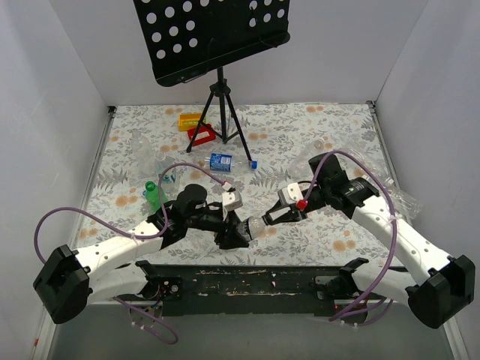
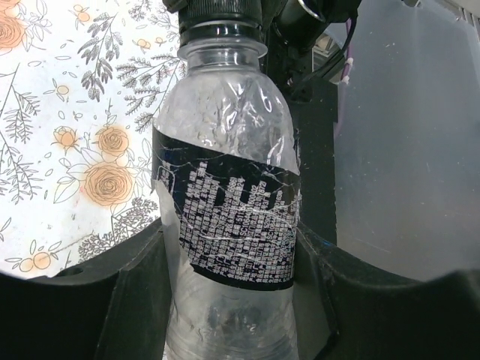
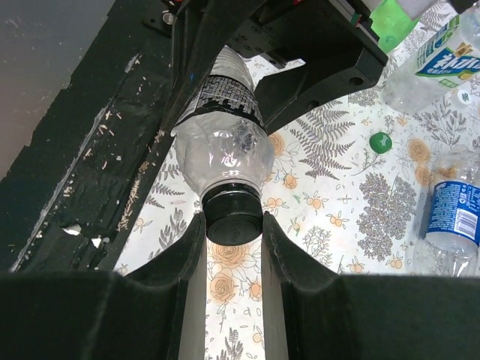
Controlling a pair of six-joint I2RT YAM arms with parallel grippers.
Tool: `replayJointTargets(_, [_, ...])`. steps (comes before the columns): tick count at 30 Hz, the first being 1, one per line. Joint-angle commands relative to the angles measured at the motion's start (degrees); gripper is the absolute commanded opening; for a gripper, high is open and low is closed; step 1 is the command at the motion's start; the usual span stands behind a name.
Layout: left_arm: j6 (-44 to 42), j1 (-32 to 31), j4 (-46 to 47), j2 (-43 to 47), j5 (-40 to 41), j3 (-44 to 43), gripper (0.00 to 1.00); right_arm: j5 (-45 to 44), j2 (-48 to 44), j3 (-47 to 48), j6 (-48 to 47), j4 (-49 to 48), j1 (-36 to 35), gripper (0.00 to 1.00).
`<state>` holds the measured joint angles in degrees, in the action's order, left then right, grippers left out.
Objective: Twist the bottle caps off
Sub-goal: Unscrew the bottle cap from the plastic bottle.
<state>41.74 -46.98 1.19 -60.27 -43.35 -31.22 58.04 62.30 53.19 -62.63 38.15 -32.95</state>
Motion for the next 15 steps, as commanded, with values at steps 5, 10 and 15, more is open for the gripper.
replayJointTargets(5, [-2.27,-0.13,-0.22,0.95,3.42,-2.26,0.08,-5.31,-1.39,-2.91,10.59,-6.15,3.94,0.27])
replayJointTargets(10, [-4.64,-1.09,-3.74,1.03,11.78,-3.32,0.07,-4.52,-1.22,-3.09,17.97,-8.71,6.84,0.68])
replayJointTargets(15, [-8.42,-3.99,-6.28,2.35,20.74,-3.58,0.07,1.62,1.06,-1.86,28.59,-8.88,10.18,0.75])
